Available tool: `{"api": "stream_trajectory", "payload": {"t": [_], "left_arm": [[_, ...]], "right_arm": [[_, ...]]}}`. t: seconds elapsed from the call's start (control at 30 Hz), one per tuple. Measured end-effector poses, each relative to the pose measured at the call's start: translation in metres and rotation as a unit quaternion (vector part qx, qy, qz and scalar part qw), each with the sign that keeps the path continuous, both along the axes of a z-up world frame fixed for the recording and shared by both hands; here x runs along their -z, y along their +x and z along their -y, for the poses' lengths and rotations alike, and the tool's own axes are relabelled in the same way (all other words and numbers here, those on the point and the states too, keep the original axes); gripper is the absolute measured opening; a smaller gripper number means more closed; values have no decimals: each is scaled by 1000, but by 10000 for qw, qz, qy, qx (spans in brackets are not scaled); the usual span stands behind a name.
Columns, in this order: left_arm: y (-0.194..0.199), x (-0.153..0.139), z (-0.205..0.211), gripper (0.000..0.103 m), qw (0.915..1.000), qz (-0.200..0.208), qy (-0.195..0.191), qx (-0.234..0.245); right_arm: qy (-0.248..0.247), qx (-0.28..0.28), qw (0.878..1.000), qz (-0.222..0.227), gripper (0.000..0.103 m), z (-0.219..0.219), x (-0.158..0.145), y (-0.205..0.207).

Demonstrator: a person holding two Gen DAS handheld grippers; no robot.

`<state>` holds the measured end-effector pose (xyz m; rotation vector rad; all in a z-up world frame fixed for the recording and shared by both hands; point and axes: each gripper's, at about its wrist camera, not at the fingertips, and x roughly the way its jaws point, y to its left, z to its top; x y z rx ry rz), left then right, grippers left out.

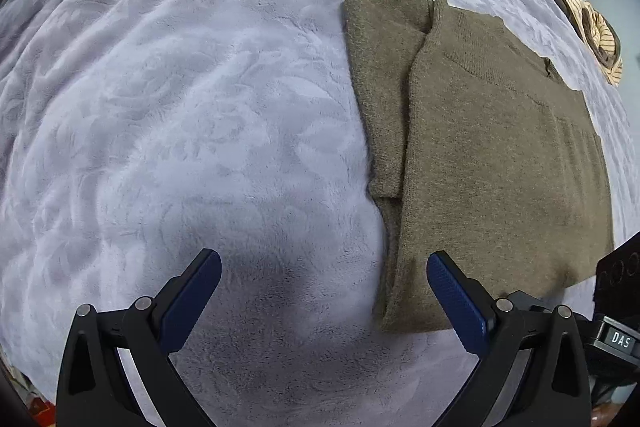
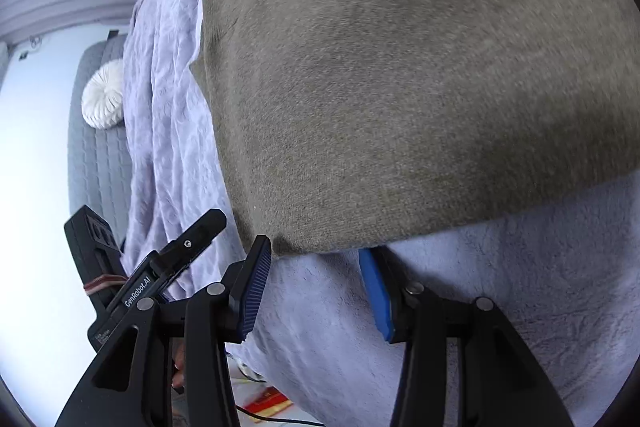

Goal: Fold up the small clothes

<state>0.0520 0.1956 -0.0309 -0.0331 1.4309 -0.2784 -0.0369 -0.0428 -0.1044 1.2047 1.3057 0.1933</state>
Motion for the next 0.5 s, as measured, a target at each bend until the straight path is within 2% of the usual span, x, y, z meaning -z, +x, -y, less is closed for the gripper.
{"api": "stream_trajectory", "payload": {"t": [0.2, 0.33, 0.37, 0.4, 0.5], "left_arm": [[14, 9, -2, 103, 9972, -408, -613, -116], [25, 17, 1, 103, 9878, -787, -1339, -146], [30, 18, 6, 103, 9863, -803, -1439, -112], [34, 19, 10, 103, 9856, -791, -1497, -61], [45, 23, 19, 103, 9808, -860, -1748, 44]], "right_arm": [[569, 510, 9970, 127, 50, -8, 11, 3], [913, 973, 9910, 102, 50, -3, 23, 3], [948, 1080, 9896, 58, 38, -2, 25, 4], [975, 1135, 9887, 67, 11, -2, 25, 5], [1186, 1163, 9854, 372, 8, 3, 15, 12]]}}
